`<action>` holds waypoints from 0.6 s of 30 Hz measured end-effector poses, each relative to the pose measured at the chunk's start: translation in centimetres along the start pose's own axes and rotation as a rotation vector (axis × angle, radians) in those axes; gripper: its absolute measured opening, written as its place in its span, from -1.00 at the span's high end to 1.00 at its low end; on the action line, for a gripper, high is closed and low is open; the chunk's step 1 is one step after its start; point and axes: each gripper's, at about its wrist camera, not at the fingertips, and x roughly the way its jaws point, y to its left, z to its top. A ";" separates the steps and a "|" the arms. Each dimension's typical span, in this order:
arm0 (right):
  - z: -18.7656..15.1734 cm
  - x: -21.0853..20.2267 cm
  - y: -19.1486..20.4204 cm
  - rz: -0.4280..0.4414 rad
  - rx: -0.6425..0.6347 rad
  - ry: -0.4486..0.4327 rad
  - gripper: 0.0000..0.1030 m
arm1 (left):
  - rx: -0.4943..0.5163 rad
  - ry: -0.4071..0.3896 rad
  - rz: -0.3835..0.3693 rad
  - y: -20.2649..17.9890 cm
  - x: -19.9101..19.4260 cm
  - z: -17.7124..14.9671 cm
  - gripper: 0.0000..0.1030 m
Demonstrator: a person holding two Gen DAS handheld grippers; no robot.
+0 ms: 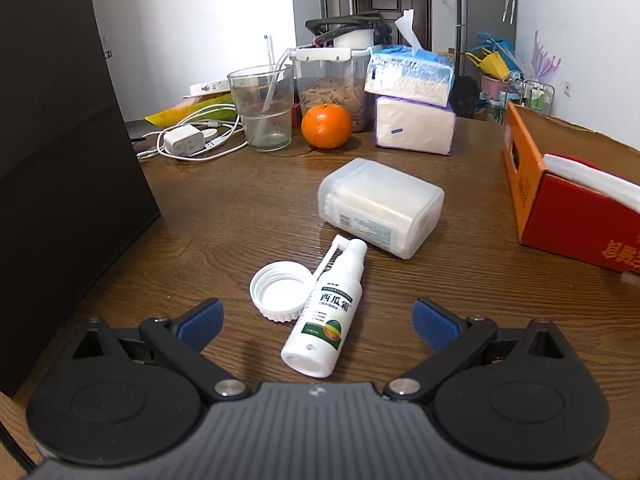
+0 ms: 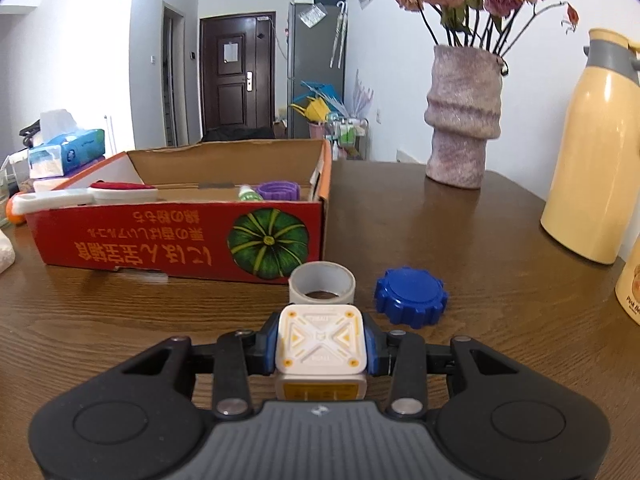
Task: Organize rigid objects
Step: 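Grasp small white spray bottle with left gripper while right gripper grasps cream square plug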
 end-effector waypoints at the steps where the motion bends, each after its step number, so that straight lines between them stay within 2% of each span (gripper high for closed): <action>1: 0.0 -0.1 0.1 0.002 -0.003 -0.006 0.26 | -0.001 0.004 -0.001 0.0 0.2 0.0 -0.95; 9: 0.0 -0.3 0.4 0.017 -0.005 -0.019 0.26 | 0.025 0.023 0.010 -0.6 1.4 0.1 -0.49; 13: 0.0 -0.5 0.3 0.019 -0.001 -0.028 0.26 | 0.028 0.023 -0.001 -0.8 1.6 0.0 -0.24; 16: -0.1 -0.6 0.4 0.023 -0.002 -0.031 0.26 | 0.029 0.019 -0.009 -0.8 1.4 0.0 0.03; 18: -0.1 -0.6 0.4 0.024 -0.001 -0.034 0.26 | 0.028 0.018 -0.017 -0.8 1.3 0.0 0.12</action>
